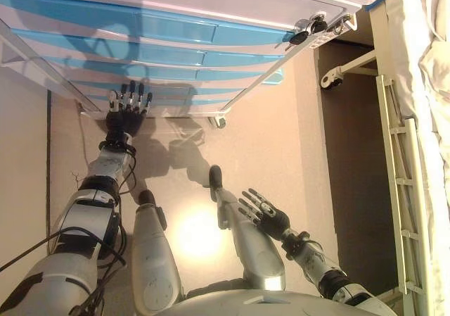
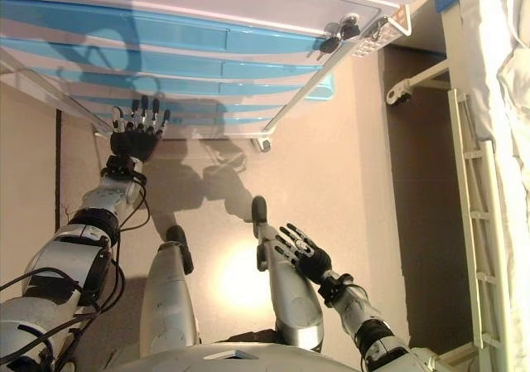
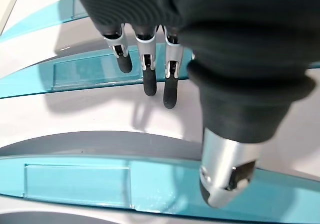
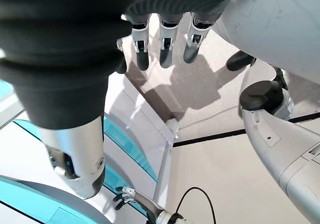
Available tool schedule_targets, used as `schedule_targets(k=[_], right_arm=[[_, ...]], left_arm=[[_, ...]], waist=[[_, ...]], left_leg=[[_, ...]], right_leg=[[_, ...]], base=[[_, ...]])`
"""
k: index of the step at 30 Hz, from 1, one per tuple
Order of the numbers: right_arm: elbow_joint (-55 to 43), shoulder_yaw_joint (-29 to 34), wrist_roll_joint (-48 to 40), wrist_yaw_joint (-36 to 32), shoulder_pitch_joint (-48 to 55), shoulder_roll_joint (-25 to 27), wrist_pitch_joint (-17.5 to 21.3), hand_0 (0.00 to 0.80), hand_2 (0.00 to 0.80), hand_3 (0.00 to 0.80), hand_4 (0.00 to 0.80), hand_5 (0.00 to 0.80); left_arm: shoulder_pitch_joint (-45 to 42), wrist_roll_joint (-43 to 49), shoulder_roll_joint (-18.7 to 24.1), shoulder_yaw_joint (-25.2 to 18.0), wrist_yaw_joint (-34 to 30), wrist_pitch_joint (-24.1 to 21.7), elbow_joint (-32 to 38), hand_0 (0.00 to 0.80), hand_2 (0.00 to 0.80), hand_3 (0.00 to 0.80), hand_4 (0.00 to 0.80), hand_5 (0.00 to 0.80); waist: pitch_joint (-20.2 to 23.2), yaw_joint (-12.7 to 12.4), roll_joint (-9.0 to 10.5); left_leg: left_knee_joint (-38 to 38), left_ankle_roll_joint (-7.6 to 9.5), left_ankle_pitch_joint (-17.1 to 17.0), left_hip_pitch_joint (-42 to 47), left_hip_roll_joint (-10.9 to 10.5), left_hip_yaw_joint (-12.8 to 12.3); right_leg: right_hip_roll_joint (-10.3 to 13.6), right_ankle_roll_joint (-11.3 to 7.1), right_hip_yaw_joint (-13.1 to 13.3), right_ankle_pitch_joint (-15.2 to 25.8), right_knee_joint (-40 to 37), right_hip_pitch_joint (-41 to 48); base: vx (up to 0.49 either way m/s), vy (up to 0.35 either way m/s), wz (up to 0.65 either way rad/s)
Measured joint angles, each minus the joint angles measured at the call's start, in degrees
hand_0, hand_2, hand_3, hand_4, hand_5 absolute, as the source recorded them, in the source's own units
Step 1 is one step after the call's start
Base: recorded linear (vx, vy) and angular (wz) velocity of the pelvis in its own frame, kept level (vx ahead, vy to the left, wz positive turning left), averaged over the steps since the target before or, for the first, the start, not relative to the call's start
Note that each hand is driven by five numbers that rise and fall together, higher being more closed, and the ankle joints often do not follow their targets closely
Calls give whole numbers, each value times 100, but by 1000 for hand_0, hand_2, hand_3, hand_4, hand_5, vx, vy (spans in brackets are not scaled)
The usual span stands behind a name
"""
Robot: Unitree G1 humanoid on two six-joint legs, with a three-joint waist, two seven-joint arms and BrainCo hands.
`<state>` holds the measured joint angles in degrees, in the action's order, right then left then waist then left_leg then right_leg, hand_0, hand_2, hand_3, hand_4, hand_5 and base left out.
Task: Open the drawer and pick up the medicine
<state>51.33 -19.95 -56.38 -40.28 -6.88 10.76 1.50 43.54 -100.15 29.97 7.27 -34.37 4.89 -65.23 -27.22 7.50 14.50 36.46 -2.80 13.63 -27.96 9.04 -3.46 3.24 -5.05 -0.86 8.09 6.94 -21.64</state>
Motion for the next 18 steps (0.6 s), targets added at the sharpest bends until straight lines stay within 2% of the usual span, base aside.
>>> schedule_targets(k=[5, 14, 18], right_arm=[[-24, -2, -46, 10, 40, -6, -2, 0, 0, 0, 0, 0], [-109, -56, -96, 37, 68, -13, -20, 0, 0, 0, 0, 0], [-109, -57, -96, 125, 77, -12, -43, 0, 0, 0, 0, 0]], left_arm=[[-71, 1, -4, 184, 3, -6, 330, 0, 0, 0, 0, 0], [-227, -100, -17, 200, 143, -26, 667, 0, 0, 0, 0, 0], [-507, -100, -75, 211, 121, -23, 1450, 0, 0, 0, 0, 0]], waist=[[-1, -84, -1], [-5, -93, -6], [-6, -134, -8]], left_leg=[[-83, 4, -67, -6, -31, 25], [-453, -74, -289, 125, -65, 58], [-589, -82, -383, 237, -117, 65]], right_leg=[[16, 1, -2, 2, -16, -4], [20, 48, -18, 29, -32, 8], [59, 58, -22, 20, -45, 83]], base=[[-4, -6, 6], [-25, -15, 5], [16, -5, 7]])
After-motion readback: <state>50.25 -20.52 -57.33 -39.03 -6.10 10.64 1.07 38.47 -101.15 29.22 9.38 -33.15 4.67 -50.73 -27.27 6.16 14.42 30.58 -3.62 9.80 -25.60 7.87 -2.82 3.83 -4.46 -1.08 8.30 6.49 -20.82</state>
